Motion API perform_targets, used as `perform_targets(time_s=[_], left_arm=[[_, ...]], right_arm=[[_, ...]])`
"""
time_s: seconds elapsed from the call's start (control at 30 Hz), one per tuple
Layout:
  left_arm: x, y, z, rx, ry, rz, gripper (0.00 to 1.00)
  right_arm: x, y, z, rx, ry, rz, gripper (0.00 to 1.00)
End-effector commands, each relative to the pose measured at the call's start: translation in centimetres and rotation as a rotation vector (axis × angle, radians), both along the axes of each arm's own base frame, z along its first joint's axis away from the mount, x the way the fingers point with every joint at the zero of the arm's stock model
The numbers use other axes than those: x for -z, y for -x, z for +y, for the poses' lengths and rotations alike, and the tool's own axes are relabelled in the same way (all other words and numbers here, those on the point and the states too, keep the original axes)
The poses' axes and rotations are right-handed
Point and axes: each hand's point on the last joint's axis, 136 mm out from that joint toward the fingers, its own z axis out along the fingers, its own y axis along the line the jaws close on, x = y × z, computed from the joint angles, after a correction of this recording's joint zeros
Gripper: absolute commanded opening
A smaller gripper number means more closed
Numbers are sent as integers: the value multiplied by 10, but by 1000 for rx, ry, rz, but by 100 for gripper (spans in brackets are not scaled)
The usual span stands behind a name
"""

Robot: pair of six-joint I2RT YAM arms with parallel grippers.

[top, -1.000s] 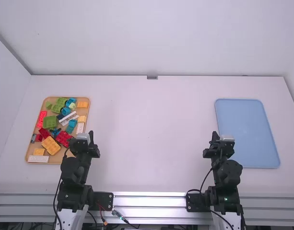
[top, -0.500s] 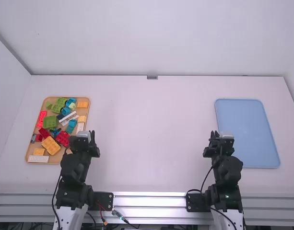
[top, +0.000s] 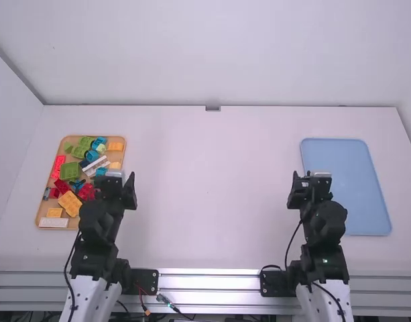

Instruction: Assemble lego blocks to make yellow taxi

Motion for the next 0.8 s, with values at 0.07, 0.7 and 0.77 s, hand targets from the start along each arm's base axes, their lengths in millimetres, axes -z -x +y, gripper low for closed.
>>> perform_targets(time_s=[0.07, 0.7, 0.77], left_arm=[[-24, -10, -5, 27, -32, -13, 45], [-56, -61, 78, -459, 50, 84, 81], [-51, -61, 94, -514, 85, 144, 84]], right_arm=[[-29, -13, 3, -14, 12, -18, 45], [-60, -84, 11, -54, 43, 71, 81], [-61, -90, 12, -57, 45, 78, 84]])
